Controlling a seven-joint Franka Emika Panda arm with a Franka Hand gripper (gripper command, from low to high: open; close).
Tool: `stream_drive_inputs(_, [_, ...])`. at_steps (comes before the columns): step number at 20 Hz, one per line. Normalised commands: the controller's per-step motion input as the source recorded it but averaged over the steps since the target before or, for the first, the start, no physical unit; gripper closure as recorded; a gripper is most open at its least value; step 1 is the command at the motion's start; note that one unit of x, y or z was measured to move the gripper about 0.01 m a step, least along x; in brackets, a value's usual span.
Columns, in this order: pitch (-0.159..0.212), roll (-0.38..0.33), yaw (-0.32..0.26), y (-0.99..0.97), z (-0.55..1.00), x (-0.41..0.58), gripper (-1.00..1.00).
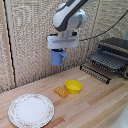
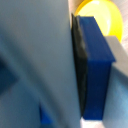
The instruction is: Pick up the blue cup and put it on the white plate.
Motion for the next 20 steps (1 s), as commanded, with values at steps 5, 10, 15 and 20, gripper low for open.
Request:
stream_drive_inputs(5, [0.0,0.007,0.0,0.94,0.23,-0.038,1.0])
stream_drive_inputs(10, [0.0,0.015,0.014,0.88,0.05,-0.137,1.0])
stream_drive_inputs(15, [0.0,0.018,0.044,0.78,-0.19,-0.249,1.0])
stream_drive_inputs(20, [0.004,0.001,0.08,0.63,-0.36,-0.44,1.0])
